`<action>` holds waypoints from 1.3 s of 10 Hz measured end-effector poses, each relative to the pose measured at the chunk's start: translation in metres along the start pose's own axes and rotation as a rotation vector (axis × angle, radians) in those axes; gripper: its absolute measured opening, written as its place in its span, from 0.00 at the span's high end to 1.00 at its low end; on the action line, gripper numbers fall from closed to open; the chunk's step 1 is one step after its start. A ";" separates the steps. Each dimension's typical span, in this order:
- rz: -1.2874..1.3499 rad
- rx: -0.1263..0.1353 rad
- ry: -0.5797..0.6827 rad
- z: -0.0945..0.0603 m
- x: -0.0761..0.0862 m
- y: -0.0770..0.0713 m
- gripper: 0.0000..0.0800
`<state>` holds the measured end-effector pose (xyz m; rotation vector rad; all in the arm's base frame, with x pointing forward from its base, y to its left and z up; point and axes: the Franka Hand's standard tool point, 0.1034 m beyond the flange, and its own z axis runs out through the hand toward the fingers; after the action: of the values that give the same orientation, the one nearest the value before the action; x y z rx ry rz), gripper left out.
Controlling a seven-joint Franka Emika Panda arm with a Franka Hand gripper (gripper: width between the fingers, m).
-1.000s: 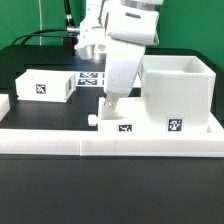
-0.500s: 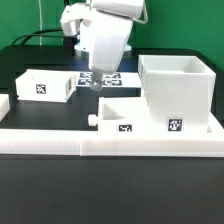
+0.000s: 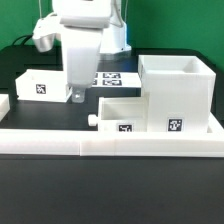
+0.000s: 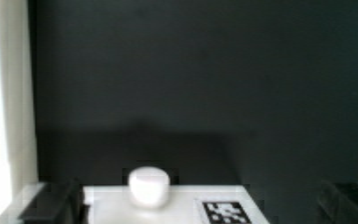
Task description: Assemble drawer
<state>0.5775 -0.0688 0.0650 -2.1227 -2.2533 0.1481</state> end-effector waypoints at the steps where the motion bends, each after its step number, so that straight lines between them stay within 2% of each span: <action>1: 0.005 0.001 0.043 0.007 -0.005 -0.001 0.19; 4: 0.014 0.023 0.131 0.024 -0.004 -0.007 0.19; 6: 0.021 0.031 0.175 0.025 -0.023 -0.014 0.19; 7: 0.017 0.034 0.169 0.025 -0.022 -0.014 0.19; 9: -0.027 0.032 0.175 0.026 -0.012 -0.004 0.19; 11: -0.048 0.029 0.175 0.020 -0.006 0.013 0.19; 13: -0.018 0.016 0.173 0.016 0.013 0.023 0.19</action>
Offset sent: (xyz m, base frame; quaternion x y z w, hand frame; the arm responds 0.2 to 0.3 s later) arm -0.0010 0.0419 -0.0201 0.0067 0.1585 0.0362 0.9867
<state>0.5981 -0.0555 0.0467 -2.0204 -2.1655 -0.0180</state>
